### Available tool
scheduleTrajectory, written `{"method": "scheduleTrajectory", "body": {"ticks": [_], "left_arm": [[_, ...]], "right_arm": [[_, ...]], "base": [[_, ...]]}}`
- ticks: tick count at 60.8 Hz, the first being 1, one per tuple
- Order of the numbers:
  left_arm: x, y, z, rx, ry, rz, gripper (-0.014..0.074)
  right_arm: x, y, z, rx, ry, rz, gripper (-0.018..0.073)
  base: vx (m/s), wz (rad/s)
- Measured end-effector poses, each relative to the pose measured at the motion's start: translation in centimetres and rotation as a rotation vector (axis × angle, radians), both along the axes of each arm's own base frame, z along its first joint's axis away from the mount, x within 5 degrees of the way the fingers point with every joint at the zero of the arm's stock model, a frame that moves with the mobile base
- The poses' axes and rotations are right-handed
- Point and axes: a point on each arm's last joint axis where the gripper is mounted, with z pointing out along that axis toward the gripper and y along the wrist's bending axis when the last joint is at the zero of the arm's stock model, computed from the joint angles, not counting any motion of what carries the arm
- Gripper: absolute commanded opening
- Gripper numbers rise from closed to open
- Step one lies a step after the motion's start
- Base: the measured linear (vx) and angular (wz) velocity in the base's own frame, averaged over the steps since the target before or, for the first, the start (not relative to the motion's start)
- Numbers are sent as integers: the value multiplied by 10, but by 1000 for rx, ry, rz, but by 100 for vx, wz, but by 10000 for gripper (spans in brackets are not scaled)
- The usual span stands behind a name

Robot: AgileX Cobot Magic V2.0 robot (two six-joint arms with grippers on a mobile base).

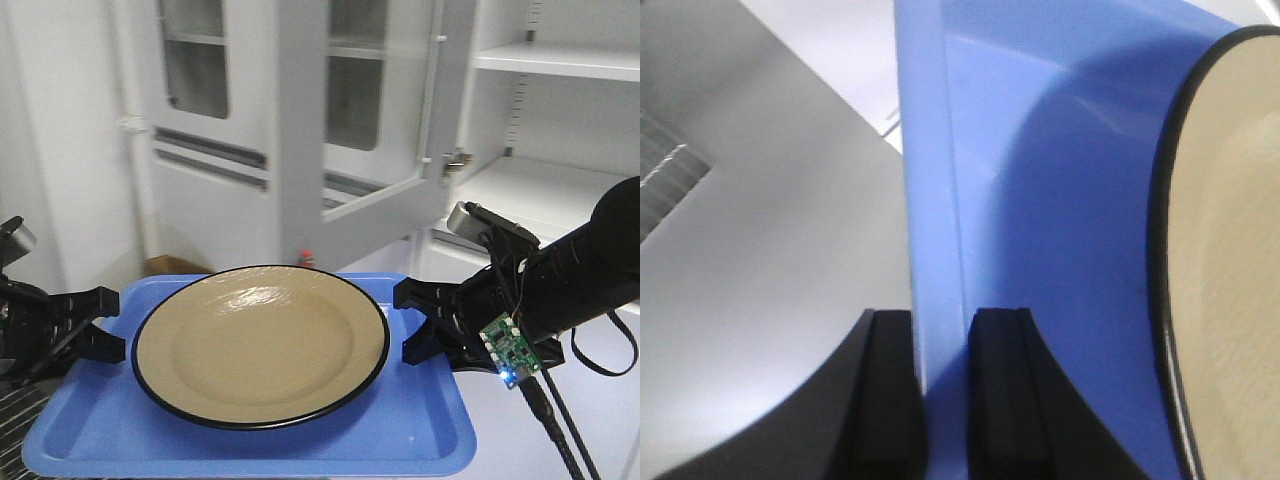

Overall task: Place disk in tray to left cabinet
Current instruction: 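Keep holding the tray with both grippers as the base turns to the cabinet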

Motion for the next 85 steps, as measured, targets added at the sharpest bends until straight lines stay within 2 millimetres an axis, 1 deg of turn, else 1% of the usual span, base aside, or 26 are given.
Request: {"method": "scheduleTrajectory", "body": {"ticks": [53,85], "left_arm": [[0,0,0,0,0,0,0],[0,0,0,0,1,-1,0]], "right_arm": [[0,0,0,0,0,0,-4],[0,0,0,0,1,0,-4]], "base": [[10,-48],[15,-25]]}}
